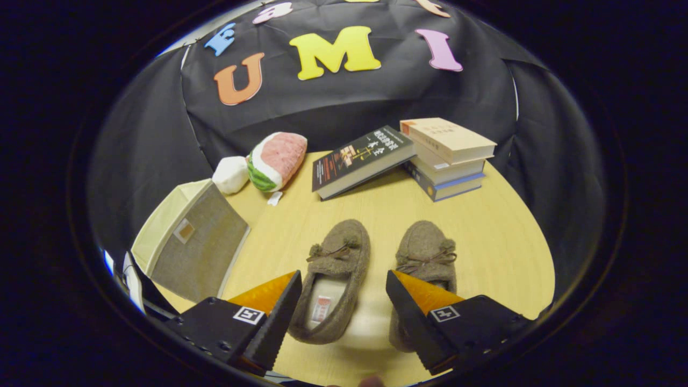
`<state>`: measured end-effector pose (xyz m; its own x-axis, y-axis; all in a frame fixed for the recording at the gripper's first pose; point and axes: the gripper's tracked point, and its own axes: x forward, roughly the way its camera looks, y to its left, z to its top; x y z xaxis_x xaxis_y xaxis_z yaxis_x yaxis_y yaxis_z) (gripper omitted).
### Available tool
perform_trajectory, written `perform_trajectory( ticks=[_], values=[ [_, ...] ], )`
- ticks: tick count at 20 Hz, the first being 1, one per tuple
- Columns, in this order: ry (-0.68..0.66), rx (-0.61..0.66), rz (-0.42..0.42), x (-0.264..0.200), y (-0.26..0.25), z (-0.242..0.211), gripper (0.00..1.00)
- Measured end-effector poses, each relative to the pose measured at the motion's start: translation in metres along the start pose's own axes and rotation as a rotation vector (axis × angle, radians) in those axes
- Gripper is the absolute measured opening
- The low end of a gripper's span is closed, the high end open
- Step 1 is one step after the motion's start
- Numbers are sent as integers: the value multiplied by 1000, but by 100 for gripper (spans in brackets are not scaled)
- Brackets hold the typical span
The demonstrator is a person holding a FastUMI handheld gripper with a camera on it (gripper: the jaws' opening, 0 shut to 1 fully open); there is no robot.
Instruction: Open the storage box then place both shoes into the box .Put the left shoe in first, then the right shoe, with the right side of both shoes facing outward in a uniform manner.
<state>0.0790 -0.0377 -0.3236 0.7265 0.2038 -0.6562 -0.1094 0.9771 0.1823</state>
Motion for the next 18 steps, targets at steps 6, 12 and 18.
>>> perform_trajectory(
  ticks=[6,12,18],
  values=[
    [107,77,-21,34,-5,-28,77],
    [180,163,-27,50,-10,-39,31],
    [201,254,-31,49,-12,-39,0]
  ],
)
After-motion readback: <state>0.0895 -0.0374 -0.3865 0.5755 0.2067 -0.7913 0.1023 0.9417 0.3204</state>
